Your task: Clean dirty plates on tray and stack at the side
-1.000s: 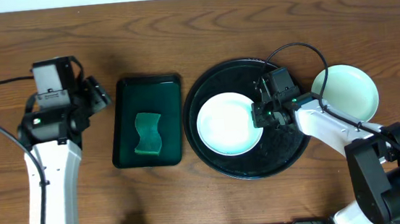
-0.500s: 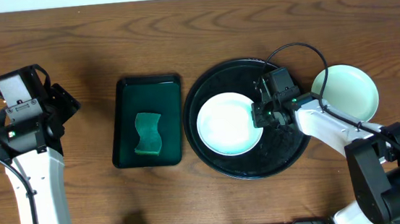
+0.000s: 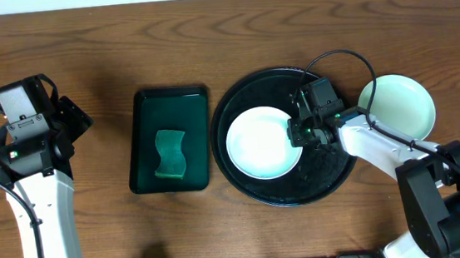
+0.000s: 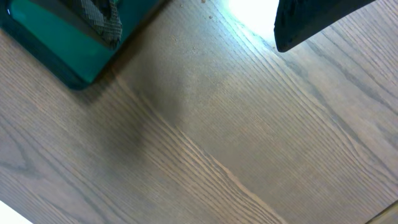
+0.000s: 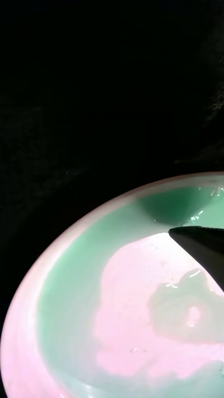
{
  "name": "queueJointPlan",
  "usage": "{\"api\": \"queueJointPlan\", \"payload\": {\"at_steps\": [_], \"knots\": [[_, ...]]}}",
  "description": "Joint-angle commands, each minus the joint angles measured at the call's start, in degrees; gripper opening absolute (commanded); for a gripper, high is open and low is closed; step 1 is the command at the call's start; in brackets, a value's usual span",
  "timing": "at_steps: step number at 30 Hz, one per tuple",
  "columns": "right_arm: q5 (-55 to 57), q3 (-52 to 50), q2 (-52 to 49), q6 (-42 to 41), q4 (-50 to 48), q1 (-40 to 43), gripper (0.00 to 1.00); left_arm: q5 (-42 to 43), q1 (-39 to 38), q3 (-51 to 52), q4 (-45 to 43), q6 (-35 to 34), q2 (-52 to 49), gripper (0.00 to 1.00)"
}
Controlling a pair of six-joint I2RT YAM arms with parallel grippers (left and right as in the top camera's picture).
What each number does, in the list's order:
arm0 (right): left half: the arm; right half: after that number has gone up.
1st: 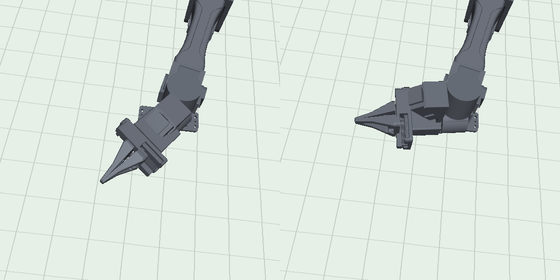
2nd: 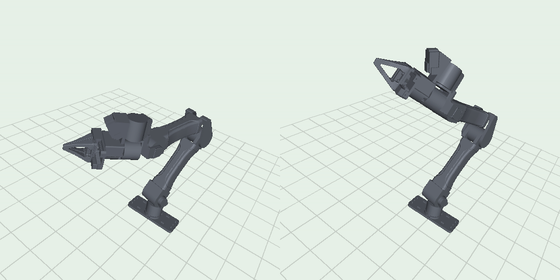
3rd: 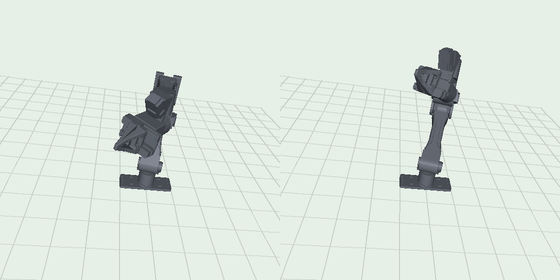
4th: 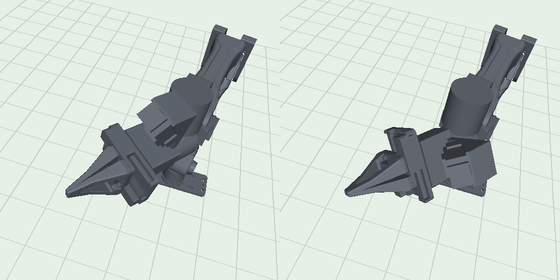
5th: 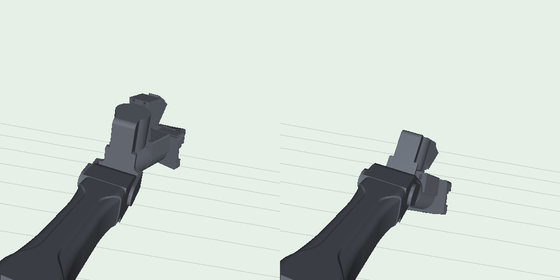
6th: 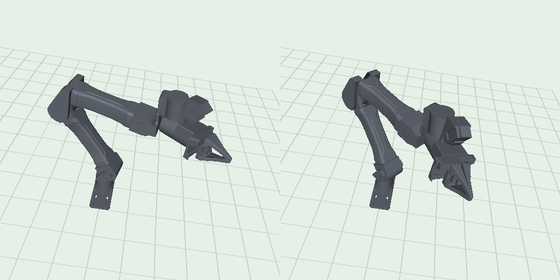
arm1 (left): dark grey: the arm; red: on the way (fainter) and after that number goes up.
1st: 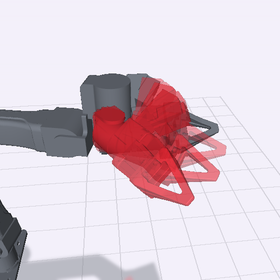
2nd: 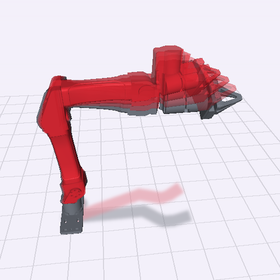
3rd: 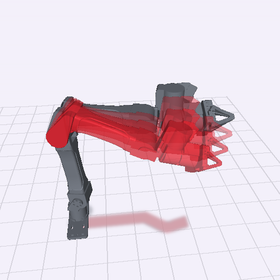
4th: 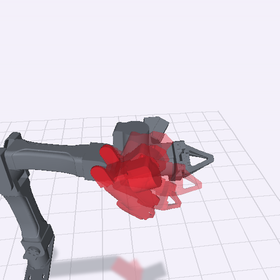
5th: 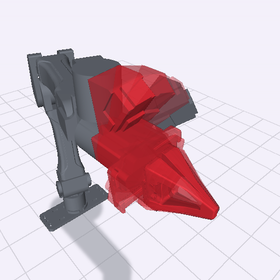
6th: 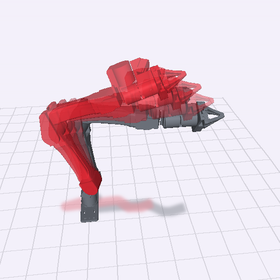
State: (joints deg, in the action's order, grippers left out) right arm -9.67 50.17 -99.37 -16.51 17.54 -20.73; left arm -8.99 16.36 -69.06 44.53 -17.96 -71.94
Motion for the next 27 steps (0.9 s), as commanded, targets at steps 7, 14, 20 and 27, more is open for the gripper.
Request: {"api": "queueJointPlan", "payload": {"at_steps": [7, 14, 20, 27], "knots": [[1.70, -0.48, -1.07, -0.39, 0.46, -0.70, 0.21, -0.70, 0.22, -0.81, -0.04, 0.33, 0.57, 0.79], [1.70, -0.48, -1.07, -0.39, 0.44, -0.70, 0.21, -0.70, 0.22, -0.81, -0.04, 0.33, 0.57, 0.79], [1.70, -0.48, -1.07, -0.39, 0.44, -0.70, 0.19, -0.70, 0.22, -0.81, -0.04, 0.33, 0.57, 0.79], [1.73, -0.48, -1.07, -0.39, 0.44, -0.70, 0.18, -0.70, 0.22, -0.81, -0.04, 0.33, 0.57, 0.79]]}}
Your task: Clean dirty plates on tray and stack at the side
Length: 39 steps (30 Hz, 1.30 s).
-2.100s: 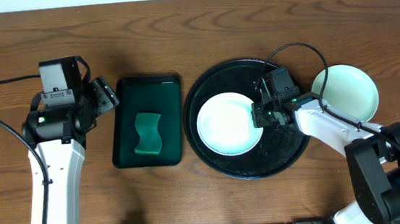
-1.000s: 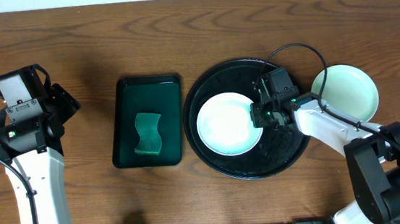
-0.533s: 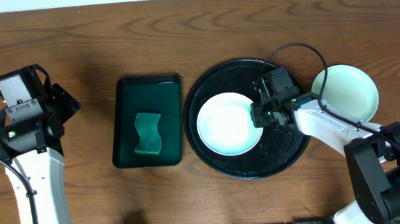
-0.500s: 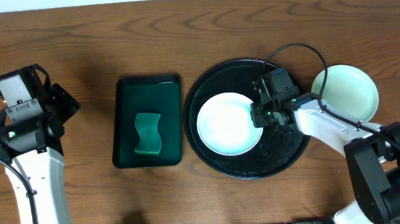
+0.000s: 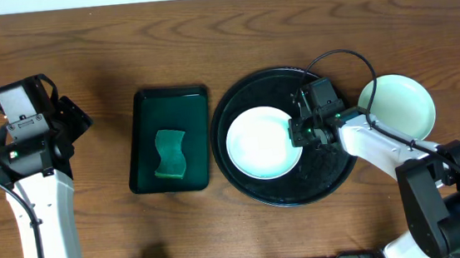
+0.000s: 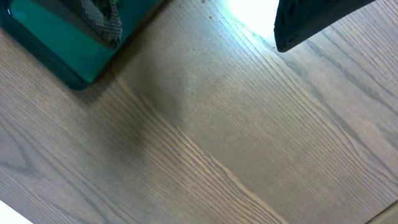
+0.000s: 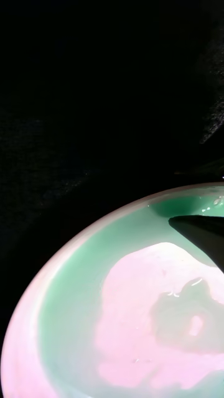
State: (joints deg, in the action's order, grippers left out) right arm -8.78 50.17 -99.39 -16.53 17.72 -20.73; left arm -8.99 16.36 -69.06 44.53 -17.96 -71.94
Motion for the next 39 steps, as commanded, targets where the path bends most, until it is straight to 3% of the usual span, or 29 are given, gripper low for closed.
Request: {"api": "queueJointPlan", "payload": {"at_steps": [1, 24, 26, 27, 30, 39], "knots": [[0.83, -0.48, -1.05, -0.37, 0.26, -0.70, 0.18, -0.70, 0.22, -0.81, -0.04, 0.33, 0.57, 0.79], [0.92, -0.92, -1.07, -0.37, -0.31, -0.74, 0.15, -0.70, 0.22, -0.81, -0.04, 0.33, 0.57, 0.79], [1.05, -0.90, -1.07, -0.37, -0.28, -0.74, 0.11, -0.70, 0.22, -0.81, -0.04, 0.33, 0.57, 0.79], [1.03, -0.92, -1.07, -0.37, -0.28, -0.74, 0.02, -0.70, 0.22, -0.81, -0.04, 0.33, 0.57, 0.79], [0.96, -0.33, -0.63, -0.39, -0.33, -0.33, 0.01, -0.70, 0.22, -0.81, -0.04, 0.33, 0.57, 0.79], [0.31, 7.93, 2.75, -0.81, 12.96, 3.76, 0.01, -0.70, 0.22, -0.81, -0.04, 0.33, 0.57, 0.79]]}}
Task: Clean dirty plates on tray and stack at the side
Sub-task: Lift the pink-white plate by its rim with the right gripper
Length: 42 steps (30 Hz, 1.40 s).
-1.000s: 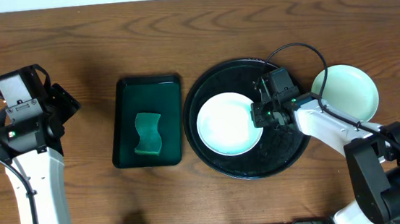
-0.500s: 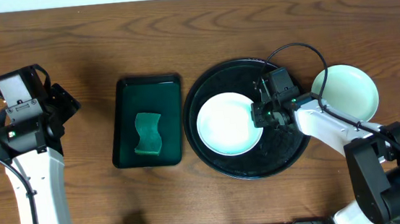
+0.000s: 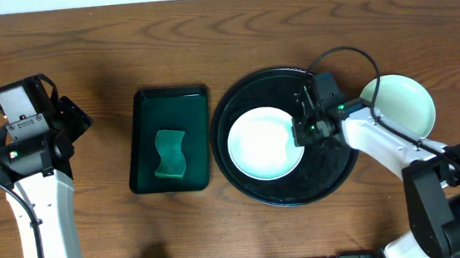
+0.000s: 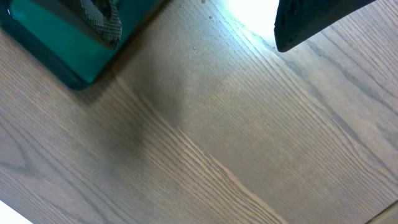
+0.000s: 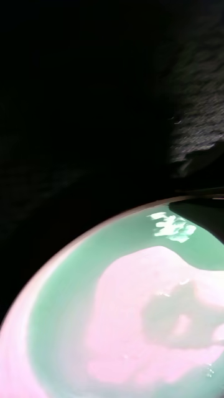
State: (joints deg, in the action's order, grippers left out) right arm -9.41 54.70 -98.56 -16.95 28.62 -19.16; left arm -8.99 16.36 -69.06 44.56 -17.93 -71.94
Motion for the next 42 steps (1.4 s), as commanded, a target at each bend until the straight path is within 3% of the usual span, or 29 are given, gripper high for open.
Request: {"api": "queueJointPlan", "payload": {"at_steps": [1, 26, 35, 42], "knots": [[0.94, 4.11, 1.92, -0.37, 3.13, 2.64, 0.01, -0.70, 0.22, -0.81, -0.07, 0.31, 0.57, 0.79], [-1.31, 21.16, 1.95, -0.42, 15.98, 2.62, 0.01, -0.70, 0.22, -0.81, -0.07, 0.31, 0.57, 0.79], [-0.33, 22.03, 1.92, -7.21, 9.35, -3.52, 0.01, -0.70, 0.22, -0.81, -0.07, 0.31, 0.57, 0.79], [11.85, 22.01, 1.86, -11.37, 1.11, -12.70, 0.01, -0.70, 0.22, -0.81, -0.07, 0.31, 0.57, 0.79]]}}
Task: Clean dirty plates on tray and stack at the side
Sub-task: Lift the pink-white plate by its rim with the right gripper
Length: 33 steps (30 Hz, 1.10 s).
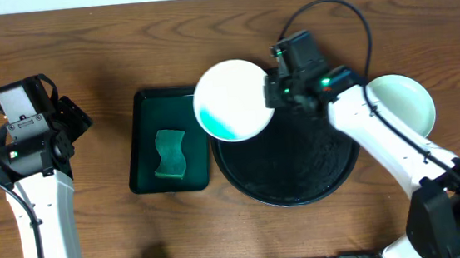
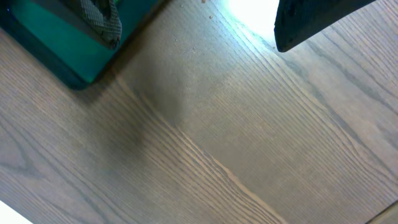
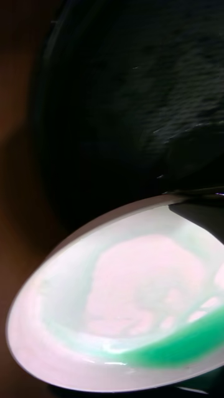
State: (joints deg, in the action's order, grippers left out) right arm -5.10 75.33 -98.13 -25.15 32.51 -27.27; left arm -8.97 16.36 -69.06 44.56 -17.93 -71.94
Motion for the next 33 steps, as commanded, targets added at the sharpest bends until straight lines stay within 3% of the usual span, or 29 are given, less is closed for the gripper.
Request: {"api": "queueJointPlan", "payload": {"at_steps": [1, 9, 33], "knots": [[9.29, 1.38, 1.42, -3.19, -3.74, -5.70, 0.01, -0.72, 0.22, -0.81, -0.07, 0.31, 0.57, 0.79], [17.31, 1.38, 1.03, -3.56, -12.20, -11.96, 0.01, -0.72, 0.22, -0.81, -0.07, 0.31, 0.57, 0.79], [17.31, 1.38, -8.39, -3.50, -23.82, -12.96, 0.01, -0.72, 0.22, -0.81, -0.07, 0.31, 0.57, 0.79]]}}
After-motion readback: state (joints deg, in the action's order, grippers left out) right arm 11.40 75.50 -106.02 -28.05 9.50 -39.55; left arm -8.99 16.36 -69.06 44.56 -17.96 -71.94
